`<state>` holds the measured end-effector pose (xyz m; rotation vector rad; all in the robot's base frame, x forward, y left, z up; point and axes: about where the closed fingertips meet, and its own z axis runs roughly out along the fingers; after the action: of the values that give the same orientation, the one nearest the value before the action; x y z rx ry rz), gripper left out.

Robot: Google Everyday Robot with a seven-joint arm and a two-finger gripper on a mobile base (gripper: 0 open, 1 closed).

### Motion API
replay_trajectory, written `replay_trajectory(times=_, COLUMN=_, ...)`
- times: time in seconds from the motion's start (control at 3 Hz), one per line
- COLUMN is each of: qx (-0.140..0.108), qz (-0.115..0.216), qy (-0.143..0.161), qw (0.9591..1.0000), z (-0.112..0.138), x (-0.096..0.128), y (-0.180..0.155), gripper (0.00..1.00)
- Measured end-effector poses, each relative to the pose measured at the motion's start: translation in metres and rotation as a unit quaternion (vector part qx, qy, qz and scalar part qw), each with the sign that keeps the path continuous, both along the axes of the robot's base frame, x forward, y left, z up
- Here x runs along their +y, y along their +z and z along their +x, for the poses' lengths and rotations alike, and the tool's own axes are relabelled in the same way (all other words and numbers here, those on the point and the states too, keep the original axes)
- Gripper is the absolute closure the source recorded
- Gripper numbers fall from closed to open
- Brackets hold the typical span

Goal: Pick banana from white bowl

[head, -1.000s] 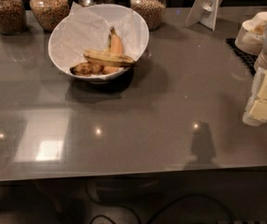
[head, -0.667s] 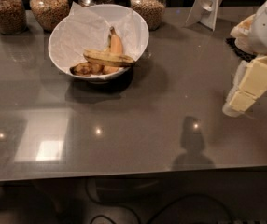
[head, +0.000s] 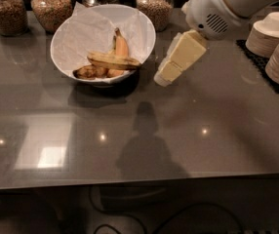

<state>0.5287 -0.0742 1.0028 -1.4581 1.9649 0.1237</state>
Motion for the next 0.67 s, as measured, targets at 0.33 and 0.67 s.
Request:
replay_trajectory(times=0.33, qx=-0.005, qz=0.04, qy=0.011, qw=0.9991, z=0.0244, x=0.0701, y=0.0117, gripper=0.0)
replay_trajectory(times=0.67, qx=-0.005, qz=0.04, qy=0.011, qw=0.9991, z=0.0244, x=0.0701, y=0.0117, gripper=0.0)
